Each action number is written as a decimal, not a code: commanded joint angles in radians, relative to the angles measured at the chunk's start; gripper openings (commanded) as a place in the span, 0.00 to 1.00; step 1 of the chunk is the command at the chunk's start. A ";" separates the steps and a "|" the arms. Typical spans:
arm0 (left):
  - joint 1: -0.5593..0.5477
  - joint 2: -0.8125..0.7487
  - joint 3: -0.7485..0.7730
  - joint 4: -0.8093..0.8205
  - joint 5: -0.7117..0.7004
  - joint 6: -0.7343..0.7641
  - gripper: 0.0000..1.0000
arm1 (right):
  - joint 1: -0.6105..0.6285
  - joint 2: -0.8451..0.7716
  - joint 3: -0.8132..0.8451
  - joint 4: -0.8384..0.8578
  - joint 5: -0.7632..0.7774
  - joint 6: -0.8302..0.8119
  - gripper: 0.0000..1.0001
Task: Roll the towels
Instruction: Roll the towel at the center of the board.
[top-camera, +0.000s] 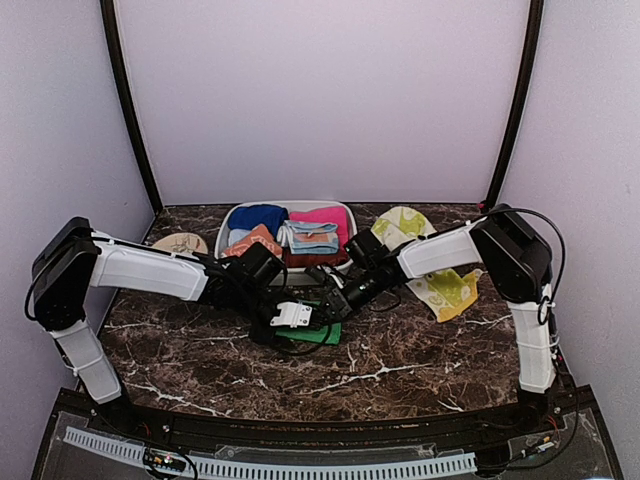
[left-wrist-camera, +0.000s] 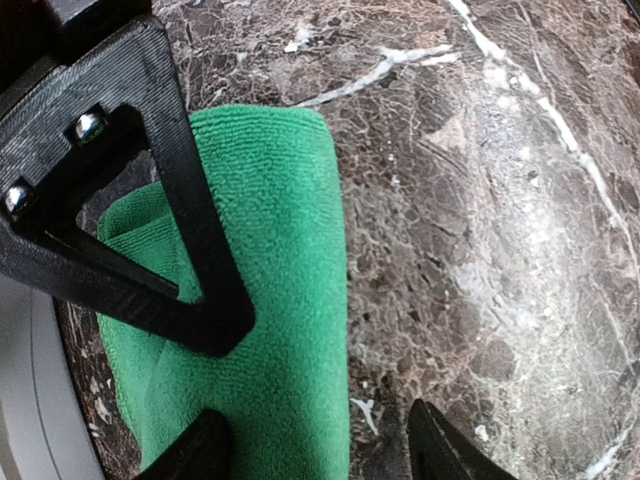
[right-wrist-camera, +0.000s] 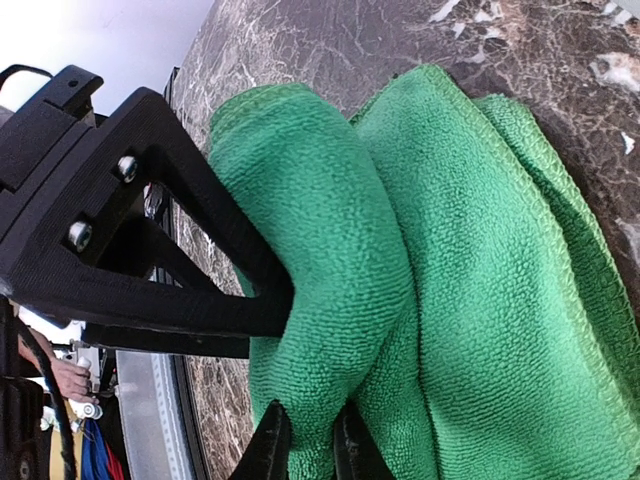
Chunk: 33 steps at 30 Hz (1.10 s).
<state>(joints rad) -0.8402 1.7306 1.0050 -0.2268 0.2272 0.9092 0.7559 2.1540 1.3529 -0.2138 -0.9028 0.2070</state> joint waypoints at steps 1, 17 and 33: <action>0.026 0.060 -0.043 0.022 -0.125 0.006 0.63 | -0.012 0.077 -0.008 -0.167 0.055 -0.005 0.13; 0.126 0.196 0.113 -0.239 0.083 -0.099 0.24 | -0.066 -0.283 -0.283 0.165 0.376 0.004 0.57; 0.142 0.230 0.186 -0.512 0.333 -0.132 0.21 | -0.027 -0.865 -0.738 0.568 0.800 -0.263 1.00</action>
<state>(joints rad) -0.6945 1.9171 1.2430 -0.4583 0.5102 0.8108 0.7341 1.3102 0.6651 0.2749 0.0471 0.0456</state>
